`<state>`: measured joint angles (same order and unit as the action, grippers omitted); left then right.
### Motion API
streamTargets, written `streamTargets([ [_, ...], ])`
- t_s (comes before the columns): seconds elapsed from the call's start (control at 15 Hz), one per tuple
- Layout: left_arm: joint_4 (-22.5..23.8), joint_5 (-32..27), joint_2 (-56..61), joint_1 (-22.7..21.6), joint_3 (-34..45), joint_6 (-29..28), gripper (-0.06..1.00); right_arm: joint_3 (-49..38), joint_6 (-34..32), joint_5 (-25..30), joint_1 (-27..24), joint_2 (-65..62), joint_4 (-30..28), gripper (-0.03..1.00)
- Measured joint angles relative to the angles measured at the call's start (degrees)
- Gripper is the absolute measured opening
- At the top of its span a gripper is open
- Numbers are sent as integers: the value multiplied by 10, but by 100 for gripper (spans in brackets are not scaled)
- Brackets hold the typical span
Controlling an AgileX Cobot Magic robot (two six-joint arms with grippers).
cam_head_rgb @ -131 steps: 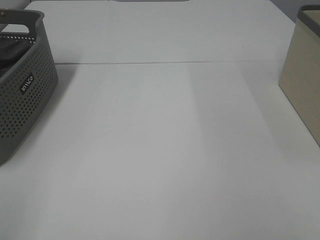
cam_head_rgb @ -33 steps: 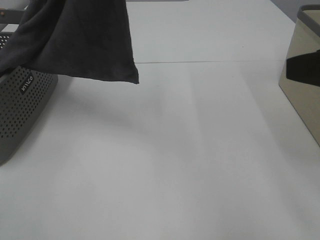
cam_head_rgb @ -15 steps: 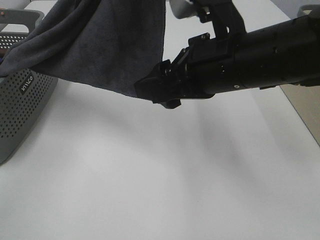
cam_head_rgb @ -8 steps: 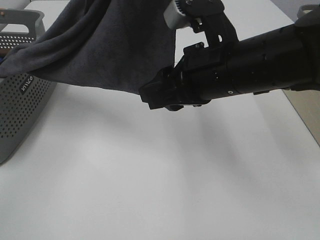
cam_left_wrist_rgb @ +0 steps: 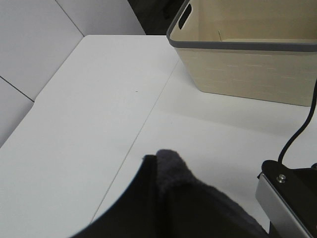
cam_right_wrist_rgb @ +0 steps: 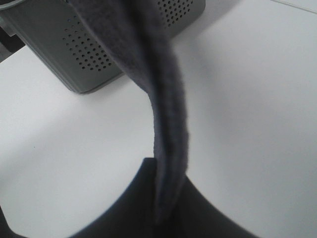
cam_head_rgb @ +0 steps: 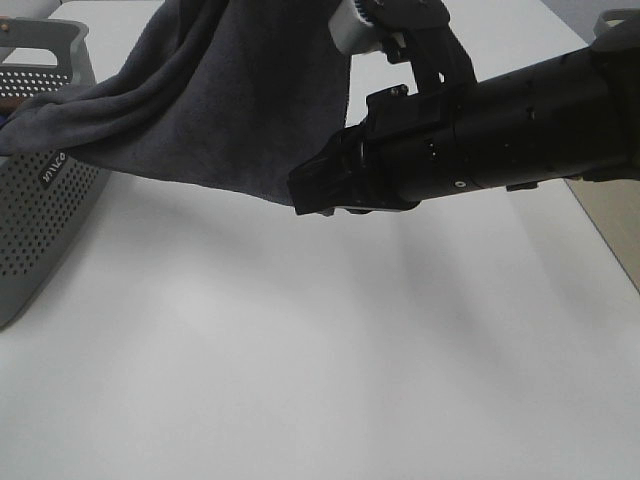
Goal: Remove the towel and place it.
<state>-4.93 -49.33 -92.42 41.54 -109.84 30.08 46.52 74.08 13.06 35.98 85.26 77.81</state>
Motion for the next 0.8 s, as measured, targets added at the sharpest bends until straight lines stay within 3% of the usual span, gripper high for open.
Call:
streamTargets([
  [0.2, 6, -6, 0, 0, 0, 0, 0, 0, -14, 42, 0, 0, -33, 1],
  [0.33, 11, -13, 0, 0, 0, 0, 0, 1, -58, 75, 0, -1, -89, 1],
  [0.4, 16, -20, 0, 0, 0, 0, 0, 6, -115, 101, 0, -1, -140, 1],
  [0.6, 20, -27, 0, 0, 0, 0, 0, 58, -362, 187, 0, -1, -362, 1],
  [0.67, 20, -28, 0, 0, 0, 0, 0, 86, -464, 222, 0, -1, -445, 1],
  [0.73, 20, -28, 0, 0, 0, 0, 0, 135, -635, 283, 0, -1, -583, 1],
  [0.8, 20, -28, 0, 0, 0, 0, 0, 154, -693, 306, 0, -1, -637, 1],
])
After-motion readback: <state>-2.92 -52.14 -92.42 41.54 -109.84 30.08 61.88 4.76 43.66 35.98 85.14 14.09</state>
